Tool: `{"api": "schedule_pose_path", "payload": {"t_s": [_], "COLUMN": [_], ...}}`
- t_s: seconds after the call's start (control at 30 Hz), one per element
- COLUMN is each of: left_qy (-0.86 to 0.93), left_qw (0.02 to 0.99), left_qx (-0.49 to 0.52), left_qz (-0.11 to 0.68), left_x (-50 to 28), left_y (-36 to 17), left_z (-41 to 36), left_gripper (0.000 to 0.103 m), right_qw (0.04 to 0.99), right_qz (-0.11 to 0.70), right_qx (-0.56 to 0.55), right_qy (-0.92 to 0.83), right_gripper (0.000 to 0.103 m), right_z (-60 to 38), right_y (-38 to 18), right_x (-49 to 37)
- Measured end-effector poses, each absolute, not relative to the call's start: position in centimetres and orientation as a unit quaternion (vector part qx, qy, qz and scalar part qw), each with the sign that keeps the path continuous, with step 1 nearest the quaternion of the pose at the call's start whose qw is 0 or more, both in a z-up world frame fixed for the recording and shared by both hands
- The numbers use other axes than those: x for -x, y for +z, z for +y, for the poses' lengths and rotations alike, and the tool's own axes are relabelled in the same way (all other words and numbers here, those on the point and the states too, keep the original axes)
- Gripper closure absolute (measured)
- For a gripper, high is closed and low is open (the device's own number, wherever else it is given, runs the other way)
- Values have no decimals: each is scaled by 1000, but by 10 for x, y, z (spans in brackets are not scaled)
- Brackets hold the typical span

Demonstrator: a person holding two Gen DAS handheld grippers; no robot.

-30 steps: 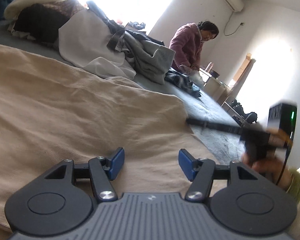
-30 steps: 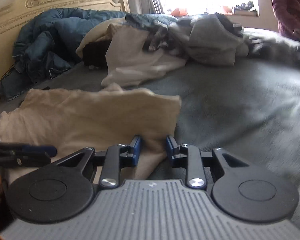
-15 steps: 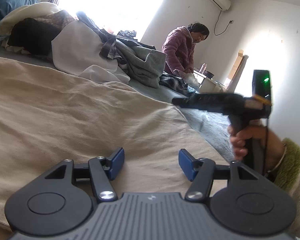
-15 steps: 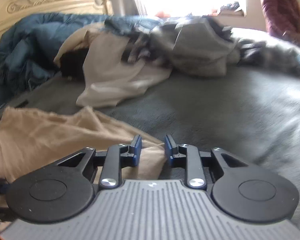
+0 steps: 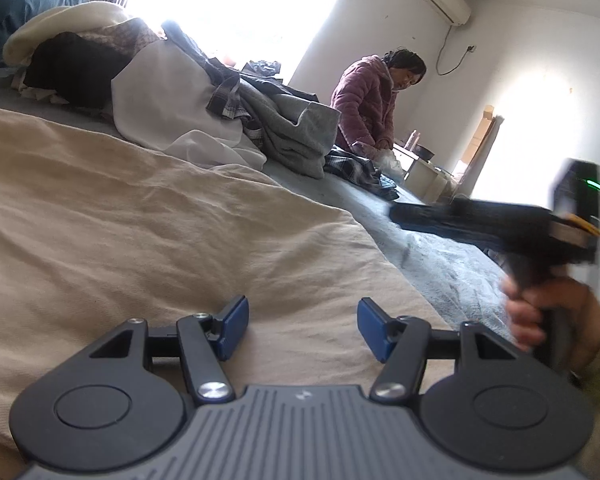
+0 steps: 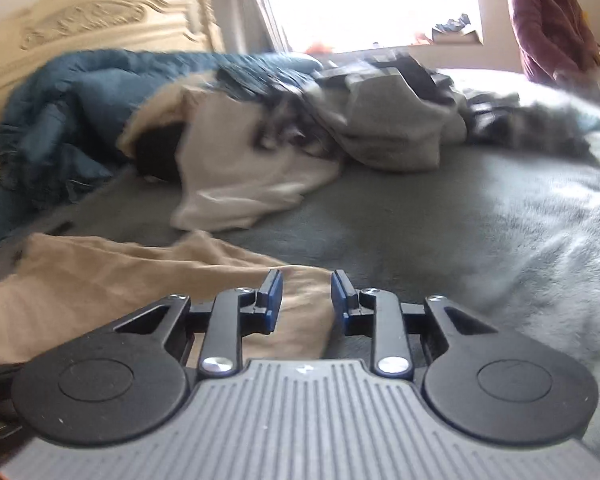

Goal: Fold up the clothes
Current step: 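Move both open grippers over the folded beige trousers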

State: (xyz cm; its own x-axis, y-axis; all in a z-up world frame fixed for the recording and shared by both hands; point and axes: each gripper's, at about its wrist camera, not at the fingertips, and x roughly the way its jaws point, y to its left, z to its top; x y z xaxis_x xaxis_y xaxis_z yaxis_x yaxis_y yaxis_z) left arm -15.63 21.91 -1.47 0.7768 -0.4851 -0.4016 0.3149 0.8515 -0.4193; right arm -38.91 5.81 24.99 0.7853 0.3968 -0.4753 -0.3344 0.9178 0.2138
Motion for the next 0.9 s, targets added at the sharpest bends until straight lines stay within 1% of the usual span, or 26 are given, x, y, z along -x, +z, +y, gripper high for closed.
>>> {"api": "schedule_pose_path", "payload": {"t_s": [0.13,0.27,0.37,0.43,0.63,0.9], "left_qy": [-203,-189,-174,-161,-130,-113], "left_qw": [922,919,919,921,922,925], "left_qx": [203,228,236,233,237,222], "left_qz": [258,260,264,267,276,286], "left_x": [159,166,172,178,188,188], "left_y": [-13,-10,-6,-2,-1,2], "left_z": [230,235,237,238,244,241], "left_gripper": [41,41,41,38,37,37], "right_qw": [937,925,919,924,921,919], "right_qz": [257,262,301,293,295,296], "right_qx": [-83,-104,-61,-46,-74,-92], "right_qy": [223,253,248,243,243,245], "right_gripper": [77,77,77,77,77,77], "right_z": [58,63,79,85,79,76], "right_y": [257,244,220,209,216,207], "right_x": [434,467,472,475,473,479]}}
